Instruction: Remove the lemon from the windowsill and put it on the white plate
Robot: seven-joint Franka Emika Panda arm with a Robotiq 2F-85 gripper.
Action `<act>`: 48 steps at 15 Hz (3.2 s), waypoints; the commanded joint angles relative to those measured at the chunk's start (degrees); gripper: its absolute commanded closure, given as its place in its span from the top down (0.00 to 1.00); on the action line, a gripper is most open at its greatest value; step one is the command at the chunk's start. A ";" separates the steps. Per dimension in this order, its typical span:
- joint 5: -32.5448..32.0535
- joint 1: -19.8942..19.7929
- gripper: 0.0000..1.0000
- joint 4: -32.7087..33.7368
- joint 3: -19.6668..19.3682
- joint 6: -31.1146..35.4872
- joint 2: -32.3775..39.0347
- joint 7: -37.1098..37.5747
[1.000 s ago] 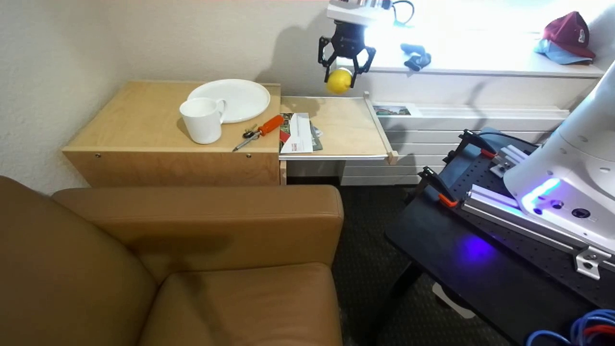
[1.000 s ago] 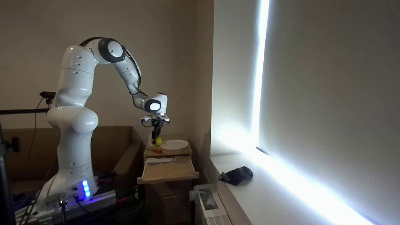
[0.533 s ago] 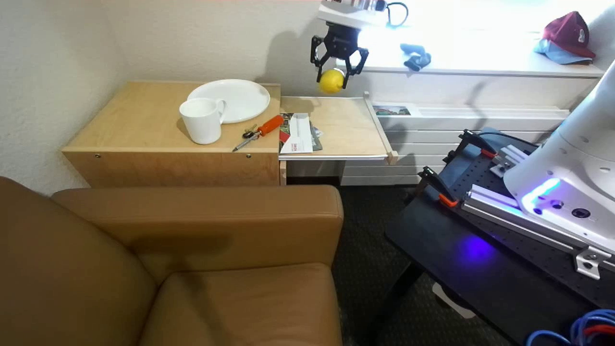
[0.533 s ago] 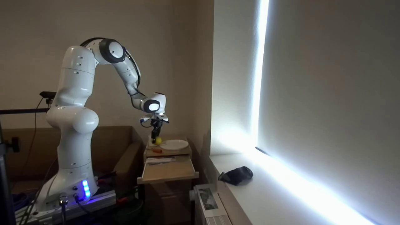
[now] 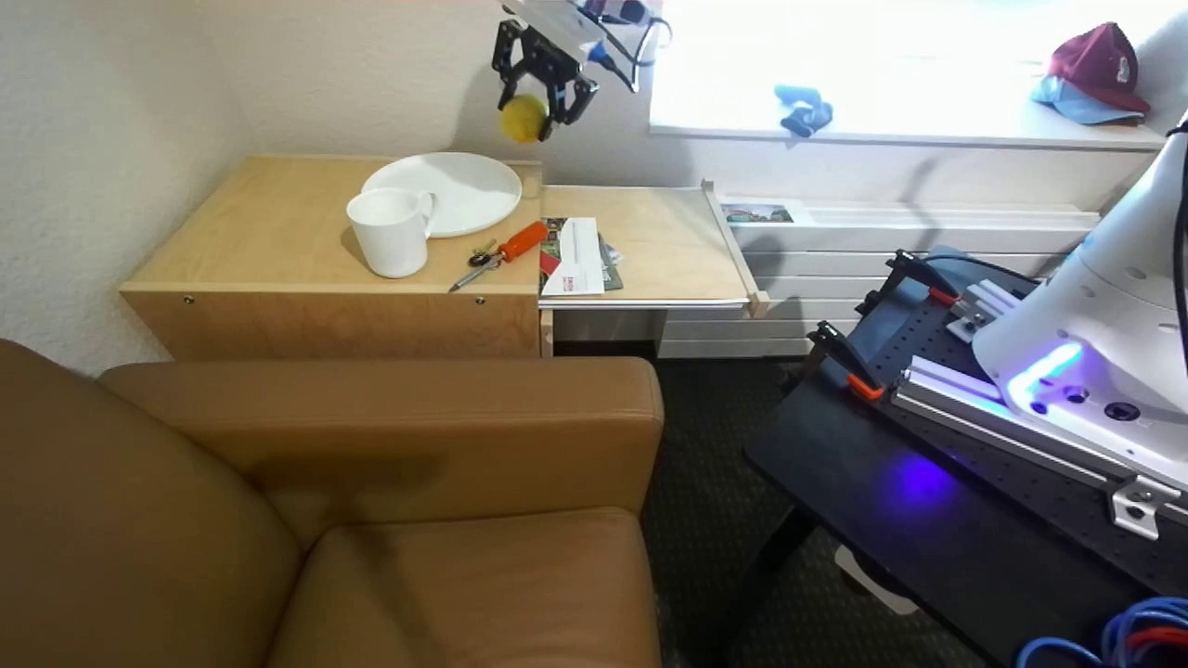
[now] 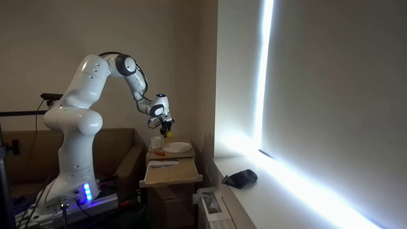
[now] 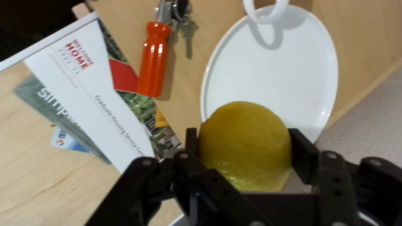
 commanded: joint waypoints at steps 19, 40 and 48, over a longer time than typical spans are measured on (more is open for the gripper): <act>-3.77 14.12 0.70 24.55 -16.81 9.09 25.85 30.90; 0.71 5.89 1.00 37.22 -5.71 5.78 36.15 36.37; -0.63 6.69 1.00 34.27 -8.35 -7.50 29.01 42.53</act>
